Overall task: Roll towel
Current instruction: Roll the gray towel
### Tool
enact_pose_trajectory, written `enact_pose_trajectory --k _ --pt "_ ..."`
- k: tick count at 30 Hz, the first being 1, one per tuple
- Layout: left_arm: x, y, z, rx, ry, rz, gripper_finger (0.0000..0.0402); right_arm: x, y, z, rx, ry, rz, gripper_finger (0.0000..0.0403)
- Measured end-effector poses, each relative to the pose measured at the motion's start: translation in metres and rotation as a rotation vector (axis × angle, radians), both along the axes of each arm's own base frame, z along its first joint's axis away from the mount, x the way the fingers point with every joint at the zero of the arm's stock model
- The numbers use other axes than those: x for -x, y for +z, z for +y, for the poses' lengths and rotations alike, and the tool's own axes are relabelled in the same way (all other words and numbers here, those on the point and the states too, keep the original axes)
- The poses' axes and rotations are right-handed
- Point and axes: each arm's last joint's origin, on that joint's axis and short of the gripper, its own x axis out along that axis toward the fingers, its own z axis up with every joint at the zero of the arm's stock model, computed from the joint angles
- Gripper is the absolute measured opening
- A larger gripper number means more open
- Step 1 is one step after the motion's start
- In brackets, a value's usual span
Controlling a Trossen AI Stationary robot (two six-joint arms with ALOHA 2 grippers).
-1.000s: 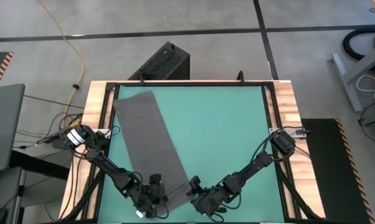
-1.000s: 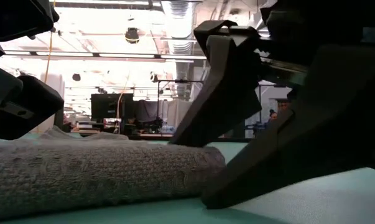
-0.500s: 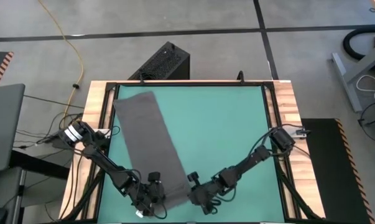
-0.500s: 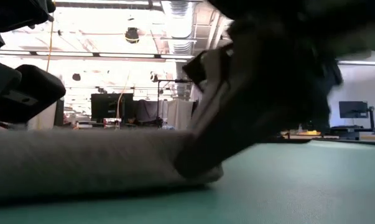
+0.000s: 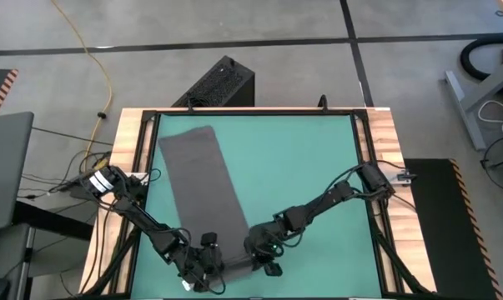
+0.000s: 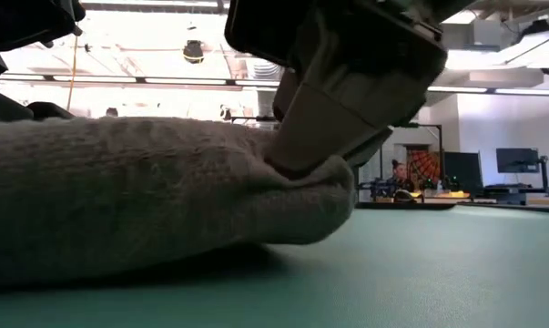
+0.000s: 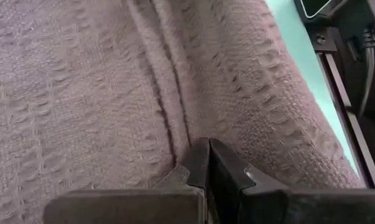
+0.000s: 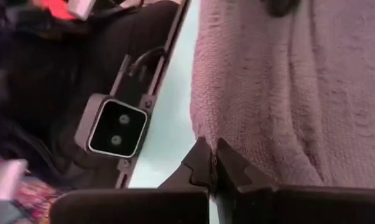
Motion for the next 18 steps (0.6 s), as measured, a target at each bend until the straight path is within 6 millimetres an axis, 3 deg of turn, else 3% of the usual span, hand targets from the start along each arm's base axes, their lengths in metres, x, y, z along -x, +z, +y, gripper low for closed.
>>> enact_pose_trajectory --k 5,9,18 --pt "-0.001 0.004 -0.002 0.028 -0.026 -0.021 0.0 -0.003 -0.004 -0.016 -0.035 -0.102 0.127 0.0019" --pt "-0.002 0.019 -0.002 -0.009 -0.036 -0.065 0.0 -0.006 -0.005 -0.026 -0.044 -0.144 0.165 0.0019" --pt "-0.008 0.05 -0.009 -0.001 -0.051 -0.073 0.0017 -0.007 -0.005 -0.031 -0.058 -0.173 0.183 0.002"
